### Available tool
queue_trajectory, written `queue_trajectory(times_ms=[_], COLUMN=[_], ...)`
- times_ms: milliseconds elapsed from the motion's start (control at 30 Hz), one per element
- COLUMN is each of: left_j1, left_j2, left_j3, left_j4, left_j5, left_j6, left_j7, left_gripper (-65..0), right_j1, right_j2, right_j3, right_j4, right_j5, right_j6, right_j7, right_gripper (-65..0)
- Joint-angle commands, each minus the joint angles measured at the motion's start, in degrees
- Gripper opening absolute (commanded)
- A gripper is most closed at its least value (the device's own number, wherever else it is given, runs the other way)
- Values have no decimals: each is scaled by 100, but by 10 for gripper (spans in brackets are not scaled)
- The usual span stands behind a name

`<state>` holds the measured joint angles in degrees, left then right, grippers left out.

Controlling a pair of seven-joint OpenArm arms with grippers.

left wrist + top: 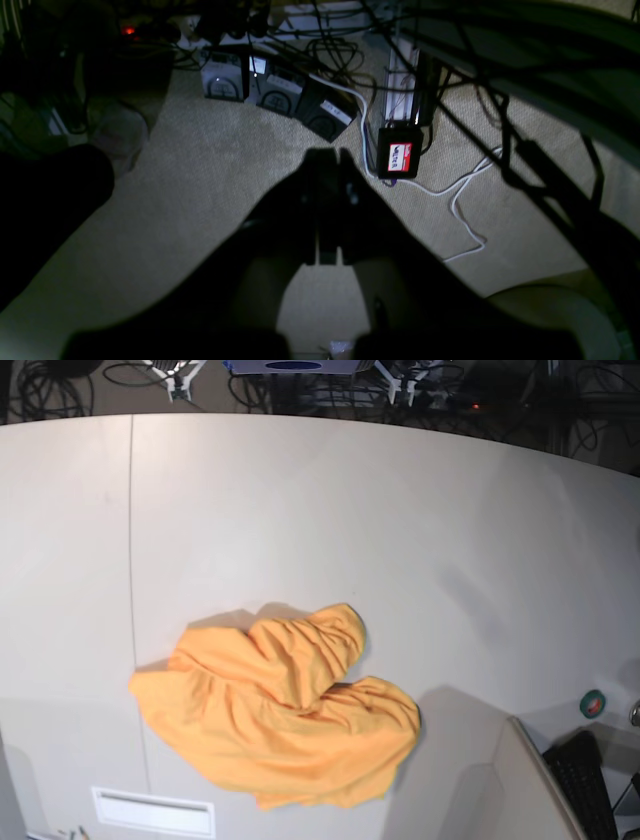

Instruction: Layout the t-shirt on the table in an organized manner, then fold the t-shirt properly

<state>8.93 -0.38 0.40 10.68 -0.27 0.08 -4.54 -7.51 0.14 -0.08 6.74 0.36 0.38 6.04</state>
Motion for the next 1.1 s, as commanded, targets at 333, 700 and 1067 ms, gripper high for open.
queue_trajectory(times_ms=[333, 700, 1067], left_j1=[43, 457, 404], left_j2=[-80, -204, -221], left_j3=[-36, 25, 17], left_j4=[-17, 334, 185], left_j5=[-3, 58, 49], left_j6=[32, 32, 32], left_j7=[-26, -26, 493], left_gripper=[-650, -650, -650], right_j1=[-62, -880, -634], right_j2=[43, 122, 122], right_j3=[-14, -23, 3], right_j4=[7, 1088, 983], right_j5=[-23, -146, -366], right_j6=[-78, -69, -69], right_j7=[7, 270, -925], right_gripper=[-650, -650, -650])
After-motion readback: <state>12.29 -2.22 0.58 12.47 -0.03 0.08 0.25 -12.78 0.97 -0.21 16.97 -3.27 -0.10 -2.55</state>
